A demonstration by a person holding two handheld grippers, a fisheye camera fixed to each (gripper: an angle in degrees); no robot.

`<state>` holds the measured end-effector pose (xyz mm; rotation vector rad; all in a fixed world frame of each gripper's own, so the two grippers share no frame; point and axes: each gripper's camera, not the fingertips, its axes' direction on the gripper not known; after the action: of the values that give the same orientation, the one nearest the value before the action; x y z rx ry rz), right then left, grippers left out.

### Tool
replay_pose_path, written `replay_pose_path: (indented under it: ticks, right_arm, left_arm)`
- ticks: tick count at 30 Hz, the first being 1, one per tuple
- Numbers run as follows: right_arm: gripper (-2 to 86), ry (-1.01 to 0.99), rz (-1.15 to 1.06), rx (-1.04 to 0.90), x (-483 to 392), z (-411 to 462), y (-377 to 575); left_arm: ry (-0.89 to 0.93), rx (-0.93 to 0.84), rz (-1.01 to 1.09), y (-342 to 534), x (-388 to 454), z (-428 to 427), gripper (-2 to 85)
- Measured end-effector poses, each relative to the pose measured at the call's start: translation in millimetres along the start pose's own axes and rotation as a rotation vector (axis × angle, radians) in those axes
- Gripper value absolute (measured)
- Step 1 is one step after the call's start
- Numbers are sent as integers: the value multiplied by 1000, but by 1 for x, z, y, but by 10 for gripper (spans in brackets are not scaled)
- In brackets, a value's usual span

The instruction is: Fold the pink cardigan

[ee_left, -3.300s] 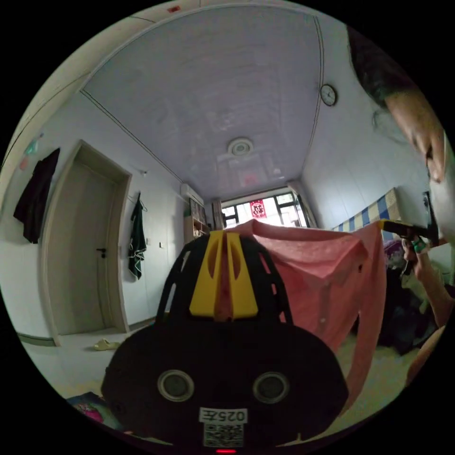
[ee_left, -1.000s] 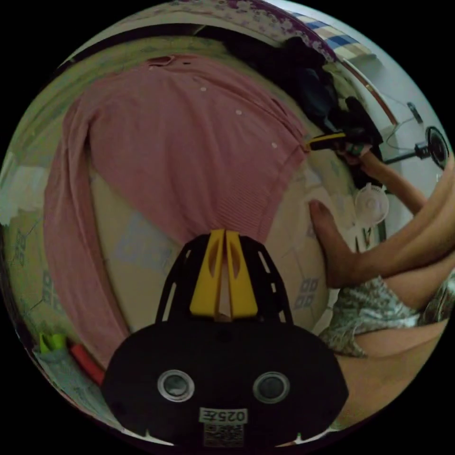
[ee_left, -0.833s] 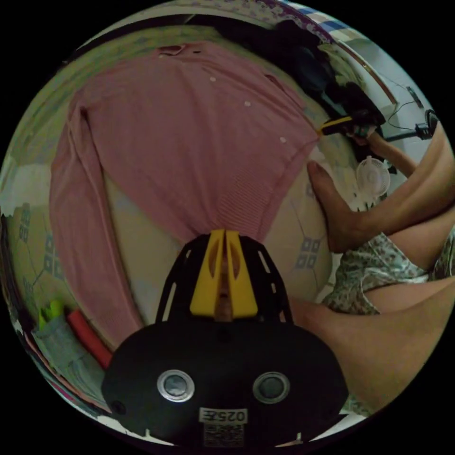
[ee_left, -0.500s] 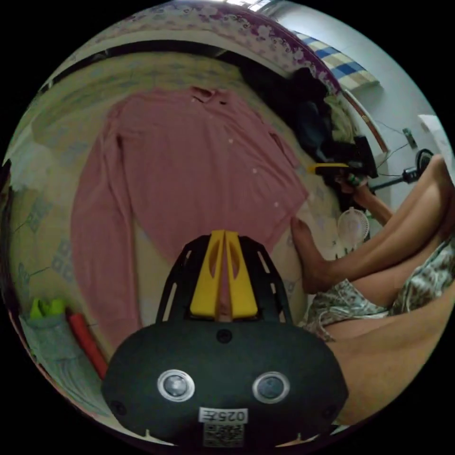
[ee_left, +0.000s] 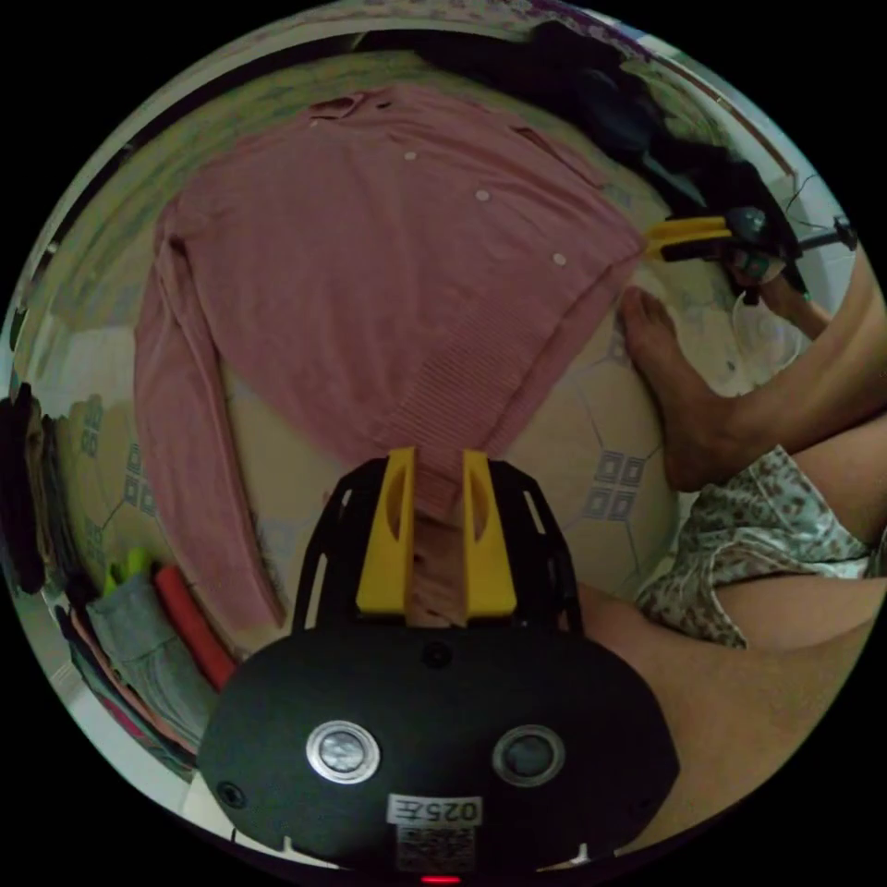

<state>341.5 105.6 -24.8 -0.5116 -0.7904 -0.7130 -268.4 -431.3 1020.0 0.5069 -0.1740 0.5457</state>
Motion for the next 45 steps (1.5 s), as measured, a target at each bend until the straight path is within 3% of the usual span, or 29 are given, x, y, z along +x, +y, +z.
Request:
replay_pose_path:
  ticks: [7,10,14,20,27,38,45]
  right_arm:
    - [77,83,-77,-3,-11,18,9]
    - [26,128,-111,13,-13,25,12]
    - [6,113,-131,-6,-7,32,16]
    - [44,32,-175,30,-7,34,26]
    - [56,-28,-192,-3,-10,53,30]
    - [-3,-10,-150,-12,-4,71,36]
    - [71,-23,-242,28,-17,71,39]
  left_arm:
    - [8,-2,-24,5,5,-1,24]
    - [-2,5,-70,10,-1,-2,-3]
    - [91,17,-134,19,-15,-6,-3]
    - [84,24,-54,25,3,-23,61]
    - [-24,-36,47,22,34,-7,36]
    - [-19,0,-67,46,14,-33,-12]
    - [72,64,-165,59,-10,-66,-12]
